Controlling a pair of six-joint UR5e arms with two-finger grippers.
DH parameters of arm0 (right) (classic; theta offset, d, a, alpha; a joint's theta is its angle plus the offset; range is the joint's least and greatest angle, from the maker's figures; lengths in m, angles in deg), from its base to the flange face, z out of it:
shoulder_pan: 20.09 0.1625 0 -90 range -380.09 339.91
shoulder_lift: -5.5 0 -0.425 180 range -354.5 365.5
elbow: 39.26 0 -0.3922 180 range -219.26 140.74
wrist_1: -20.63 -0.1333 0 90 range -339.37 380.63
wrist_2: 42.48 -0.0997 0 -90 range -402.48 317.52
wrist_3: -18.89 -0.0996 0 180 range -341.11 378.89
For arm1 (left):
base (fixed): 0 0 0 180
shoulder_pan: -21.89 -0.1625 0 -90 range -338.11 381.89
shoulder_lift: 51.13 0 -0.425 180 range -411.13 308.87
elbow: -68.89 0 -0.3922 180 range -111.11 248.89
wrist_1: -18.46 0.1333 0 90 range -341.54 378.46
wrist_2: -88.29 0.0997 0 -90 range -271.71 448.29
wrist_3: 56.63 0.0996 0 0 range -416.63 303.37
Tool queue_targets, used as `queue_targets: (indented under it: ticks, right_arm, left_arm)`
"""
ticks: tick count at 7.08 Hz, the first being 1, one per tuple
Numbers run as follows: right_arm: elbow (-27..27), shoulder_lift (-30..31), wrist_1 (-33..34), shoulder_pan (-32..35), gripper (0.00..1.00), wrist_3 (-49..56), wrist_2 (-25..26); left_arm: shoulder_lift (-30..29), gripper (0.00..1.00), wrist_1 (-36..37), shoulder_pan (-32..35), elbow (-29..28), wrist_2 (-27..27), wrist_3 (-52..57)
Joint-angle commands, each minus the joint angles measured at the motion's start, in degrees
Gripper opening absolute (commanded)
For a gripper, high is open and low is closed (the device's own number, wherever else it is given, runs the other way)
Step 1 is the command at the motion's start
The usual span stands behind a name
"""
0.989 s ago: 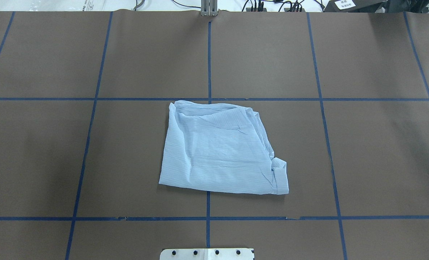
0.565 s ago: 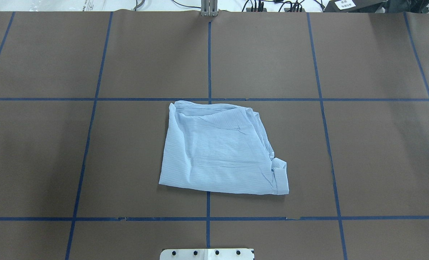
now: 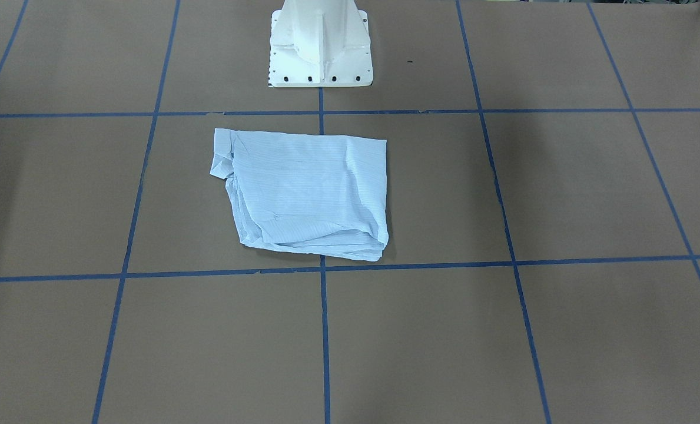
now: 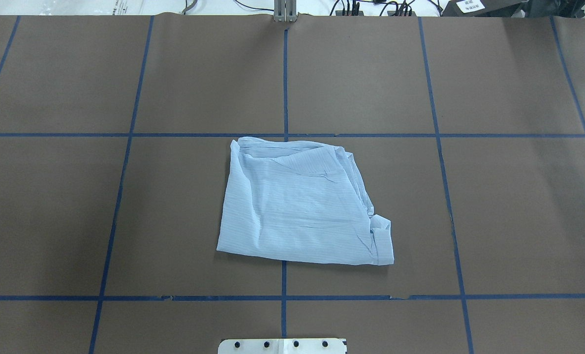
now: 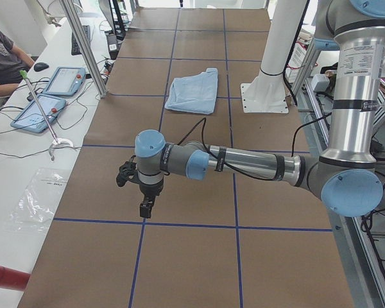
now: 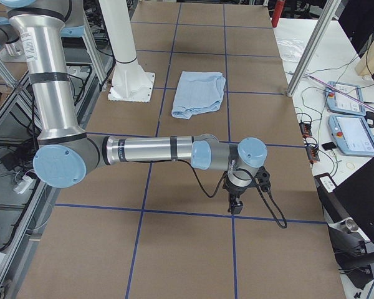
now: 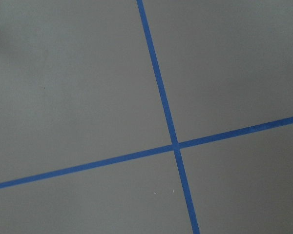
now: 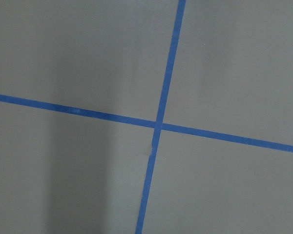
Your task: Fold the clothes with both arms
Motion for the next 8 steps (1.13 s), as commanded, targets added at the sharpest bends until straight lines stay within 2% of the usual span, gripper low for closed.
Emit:
queue_targets:
  ticks: [1,2,8]
  right_arm:
    - [0.16,-0.09,0.01,0.03,1.00,-0.36,-0.02]
    - [0.16,-0.01,0.01,0.03,1.00,-0.53,-0.02]
    - [0.16,4.03,-0.08,4.59,1.00,-1.76,-3.10]
  left_arm:
    - [-0.16,1.00,4.61,2.00,-2.01,-5.02,8.56]
    - [-0.25,1.00,4.26,2.53,-4.20,-7.85,8.69]
    - [0.28,1.00,2.67,2.54,-4.23,-8.32,8.34]
